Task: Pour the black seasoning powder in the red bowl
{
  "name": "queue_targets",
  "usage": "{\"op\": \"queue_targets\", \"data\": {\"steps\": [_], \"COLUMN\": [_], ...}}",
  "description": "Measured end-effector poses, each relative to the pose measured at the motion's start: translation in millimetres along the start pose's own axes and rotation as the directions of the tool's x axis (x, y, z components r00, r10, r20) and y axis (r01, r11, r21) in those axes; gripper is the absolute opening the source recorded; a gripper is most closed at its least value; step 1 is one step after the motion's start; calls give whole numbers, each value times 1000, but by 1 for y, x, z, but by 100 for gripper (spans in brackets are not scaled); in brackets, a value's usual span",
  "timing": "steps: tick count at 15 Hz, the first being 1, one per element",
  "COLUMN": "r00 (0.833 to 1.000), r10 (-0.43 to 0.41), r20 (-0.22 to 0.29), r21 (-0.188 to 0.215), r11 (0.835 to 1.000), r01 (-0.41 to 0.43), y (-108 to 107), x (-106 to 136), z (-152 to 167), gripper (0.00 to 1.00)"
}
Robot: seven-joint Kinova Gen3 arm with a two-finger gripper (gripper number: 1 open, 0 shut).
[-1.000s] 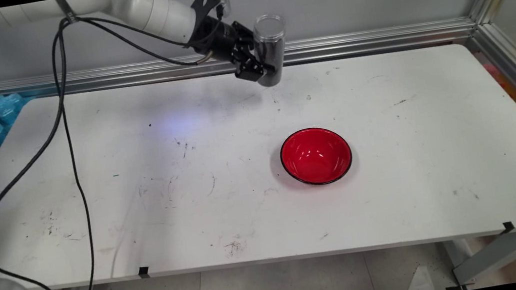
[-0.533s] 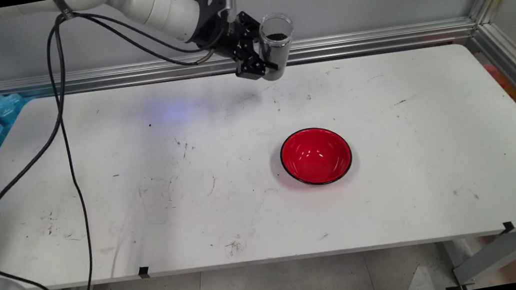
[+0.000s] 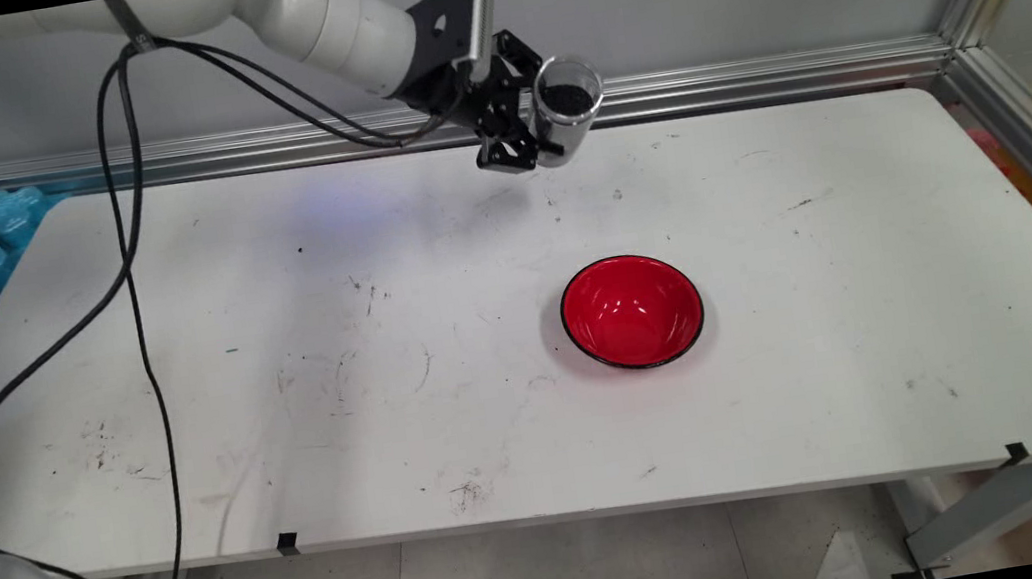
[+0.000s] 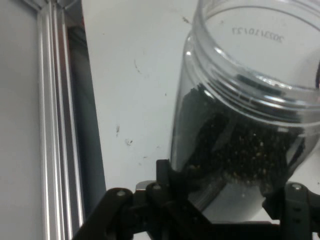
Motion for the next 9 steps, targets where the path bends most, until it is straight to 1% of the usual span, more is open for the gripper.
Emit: {"op": "queue_targets", "data": {"steps": [5,9], "r00": [997,990], "r10": [77,131], "r20": [32,57], "r21": [3,4], "r11": [997,991], "r01": [-77,-131], "y": [14,25], "x": [10,15], "z": [13,22], "gripper": [0,0]}}
